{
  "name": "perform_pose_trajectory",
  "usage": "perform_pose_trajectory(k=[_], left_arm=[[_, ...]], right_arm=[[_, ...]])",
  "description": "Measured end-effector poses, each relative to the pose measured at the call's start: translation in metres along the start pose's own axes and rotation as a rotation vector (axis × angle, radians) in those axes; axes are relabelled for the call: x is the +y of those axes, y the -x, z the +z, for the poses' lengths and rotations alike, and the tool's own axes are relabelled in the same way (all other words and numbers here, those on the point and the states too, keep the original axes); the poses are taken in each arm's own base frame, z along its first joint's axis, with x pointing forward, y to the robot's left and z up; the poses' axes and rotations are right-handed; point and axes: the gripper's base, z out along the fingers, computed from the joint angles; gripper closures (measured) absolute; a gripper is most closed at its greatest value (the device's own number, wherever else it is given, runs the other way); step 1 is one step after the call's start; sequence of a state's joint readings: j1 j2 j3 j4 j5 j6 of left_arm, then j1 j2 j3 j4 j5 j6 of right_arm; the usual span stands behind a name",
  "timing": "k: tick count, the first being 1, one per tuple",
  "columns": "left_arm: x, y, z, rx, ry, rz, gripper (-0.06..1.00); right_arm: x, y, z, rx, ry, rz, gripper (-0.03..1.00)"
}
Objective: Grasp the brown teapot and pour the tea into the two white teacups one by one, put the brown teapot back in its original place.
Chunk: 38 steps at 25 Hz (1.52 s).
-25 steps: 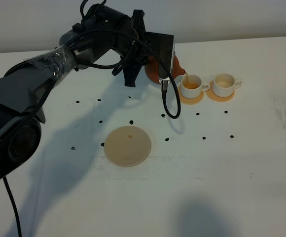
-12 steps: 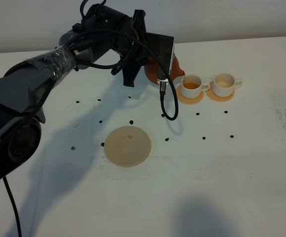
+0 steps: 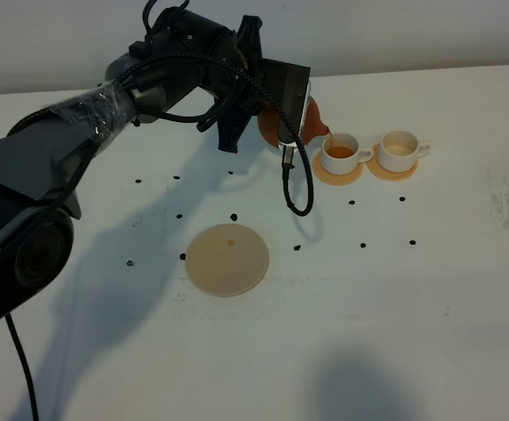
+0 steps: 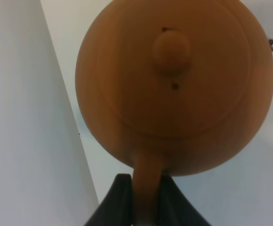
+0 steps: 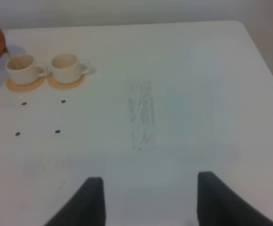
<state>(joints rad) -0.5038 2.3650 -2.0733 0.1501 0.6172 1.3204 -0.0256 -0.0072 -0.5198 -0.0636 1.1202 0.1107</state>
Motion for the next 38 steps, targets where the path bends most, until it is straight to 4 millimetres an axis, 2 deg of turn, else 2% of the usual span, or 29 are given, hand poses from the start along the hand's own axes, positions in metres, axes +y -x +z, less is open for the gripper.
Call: perform_pose_trajectory(k=[11,38], left_arm=[[0.0002,0.0049,-0.0004,-0.008,0.009,0.028,0.83],[0.0013,0.0029,-0.0004,0.014,0.020,0.069,0.83]], right_arm=[[0.0000,0.0000,0.0000,0.000,0.000,0.000,0.54],[0.0000,0.0000,0.0000,0.000,0.000,0.000,0.54]])
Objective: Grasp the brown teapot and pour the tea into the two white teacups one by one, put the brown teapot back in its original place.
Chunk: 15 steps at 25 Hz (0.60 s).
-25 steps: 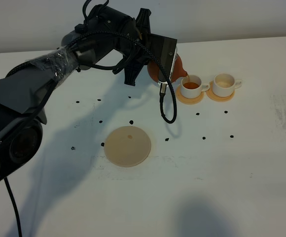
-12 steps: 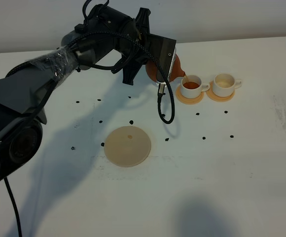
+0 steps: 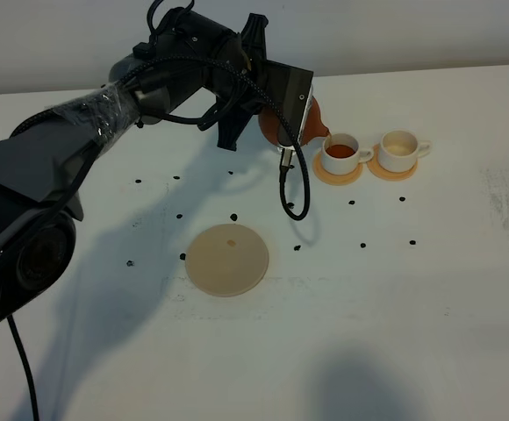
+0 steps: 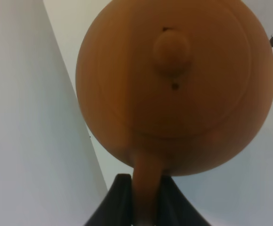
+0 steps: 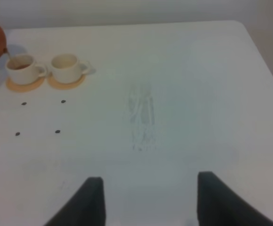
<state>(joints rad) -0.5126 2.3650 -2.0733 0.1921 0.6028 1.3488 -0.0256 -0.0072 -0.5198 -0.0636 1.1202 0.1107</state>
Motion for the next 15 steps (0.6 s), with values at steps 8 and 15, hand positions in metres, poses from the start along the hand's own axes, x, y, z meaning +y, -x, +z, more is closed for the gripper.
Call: perform_pose_trajectory(k=[8,15], left_arm=[[0.0012,-0.0001,0.0000,0.001,0.013,0.010,0.83],[0.0024,0.0003,-0.0001,0.001,0.026,0.015,0.83]], right_arm=[[0.0000,0.0000,0.0000,0.000,0.000,0.000,0.54],[0.0000,0.0000,0.0000,0.000,0.000,0.000,0.54]])
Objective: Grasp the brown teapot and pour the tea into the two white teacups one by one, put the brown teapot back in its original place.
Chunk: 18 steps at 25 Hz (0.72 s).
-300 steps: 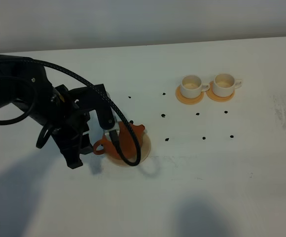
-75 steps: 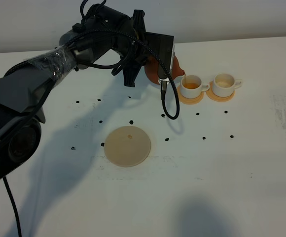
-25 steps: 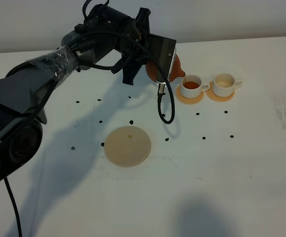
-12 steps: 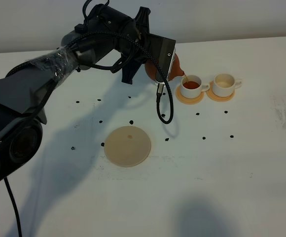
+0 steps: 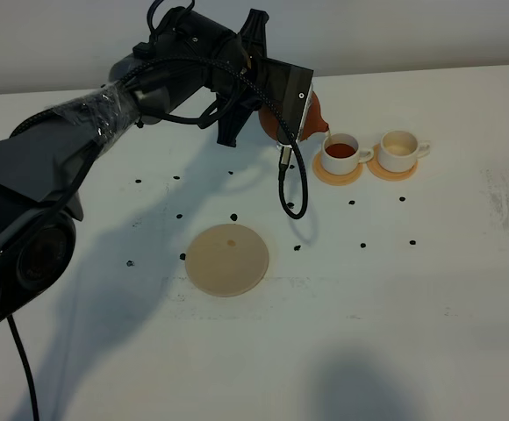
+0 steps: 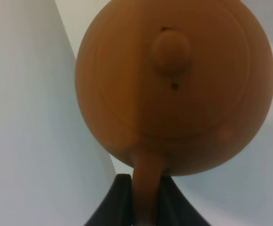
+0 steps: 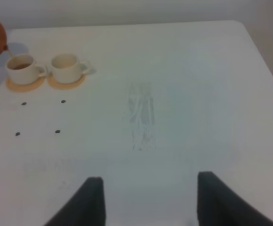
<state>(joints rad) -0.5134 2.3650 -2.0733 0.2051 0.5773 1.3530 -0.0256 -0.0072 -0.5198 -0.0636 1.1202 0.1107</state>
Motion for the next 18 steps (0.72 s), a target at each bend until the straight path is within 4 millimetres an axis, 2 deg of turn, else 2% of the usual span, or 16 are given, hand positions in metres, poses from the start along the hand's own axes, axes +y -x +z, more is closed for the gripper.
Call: perform_pose_trajectory(k=[18], left_arm=[[0.0010,0.0028,-0.0004,0.002,0.013,0.019,0.83]], right_arm=[[0.0000,0.0000,0.0000,0.000,0.000,0.000,0.54]])
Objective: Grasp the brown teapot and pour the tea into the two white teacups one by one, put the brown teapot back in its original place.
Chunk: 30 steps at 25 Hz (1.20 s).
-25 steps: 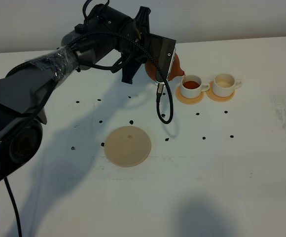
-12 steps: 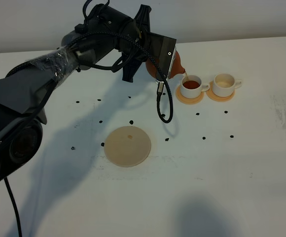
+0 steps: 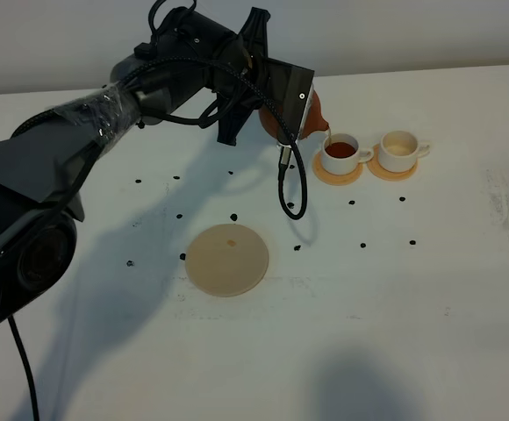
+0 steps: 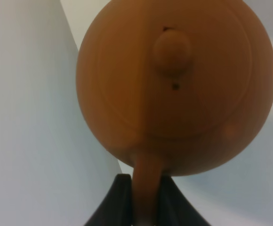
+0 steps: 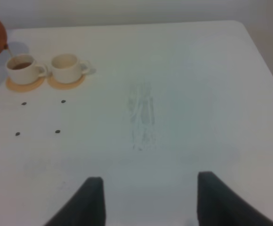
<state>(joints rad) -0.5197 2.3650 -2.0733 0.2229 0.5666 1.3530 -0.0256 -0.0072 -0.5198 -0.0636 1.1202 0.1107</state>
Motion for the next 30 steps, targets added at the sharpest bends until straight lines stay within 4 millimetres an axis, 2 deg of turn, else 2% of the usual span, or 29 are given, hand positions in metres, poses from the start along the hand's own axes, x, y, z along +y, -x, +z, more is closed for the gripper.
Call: perform_pose_trajectory(k=[30], left_arm=[[0.0012,0.0027,-0.0003,-0.005,0.014,0.020,0.83]], right_arm=[[0.0000,0.0000,0.0000,0.000,0.000,0.000,0.54]])
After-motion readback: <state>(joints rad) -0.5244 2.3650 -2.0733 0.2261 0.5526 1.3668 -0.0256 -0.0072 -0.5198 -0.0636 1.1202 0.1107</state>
